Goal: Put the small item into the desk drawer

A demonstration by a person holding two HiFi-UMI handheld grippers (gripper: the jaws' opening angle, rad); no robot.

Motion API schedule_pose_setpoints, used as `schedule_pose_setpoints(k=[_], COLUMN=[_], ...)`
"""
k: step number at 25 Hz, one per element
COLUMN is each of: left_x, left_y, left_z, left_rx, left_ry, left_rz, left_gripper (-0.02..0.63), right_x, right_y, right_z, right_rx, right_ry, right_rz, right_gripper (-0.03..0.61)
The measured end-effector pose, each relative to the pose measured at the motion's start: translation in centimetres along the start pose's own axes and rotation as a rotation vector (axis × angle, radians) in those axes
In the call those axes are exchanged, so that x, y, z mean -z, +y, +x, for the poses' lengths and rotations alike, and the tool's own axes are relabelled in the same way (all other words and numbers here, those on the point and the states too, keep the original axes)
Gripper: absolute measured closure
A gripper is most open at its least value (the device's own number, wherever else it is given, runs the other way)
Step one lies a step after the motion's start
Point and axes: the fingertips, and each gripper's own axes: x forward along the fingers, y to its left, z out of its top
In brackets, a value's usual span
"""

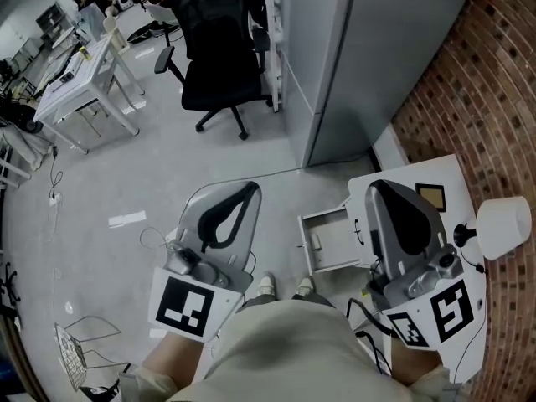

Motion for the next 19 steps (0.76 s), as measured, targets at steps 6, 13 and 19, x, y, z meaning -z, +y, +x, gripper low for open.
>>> schedule_pose_setpoints(k=[6,13,19], left_x=[0.1,0.1,0.2], left_y=[-0.1,-0.2,0.0], left_z=[0.3,1.2,1.5], left_rx=[0.013,0.01,0.025], left_ry=[0.002,0.007,0.01], left_rz=[-0.033,-0.019,-0.02], left_gripper=[0.611,0.611,0.611], right_x=[1.3,2.1,2.5], right_y=[0.0,-1.3,-1.3], right_z=[0.0,0.1,0.6], right_rx=[-0.003,0.006,0.009], right_ry=[0.039,0.062,0.071], right_rz=[0.008,0.012,0.017], right_gripper=[0.575,0.575,0.575])
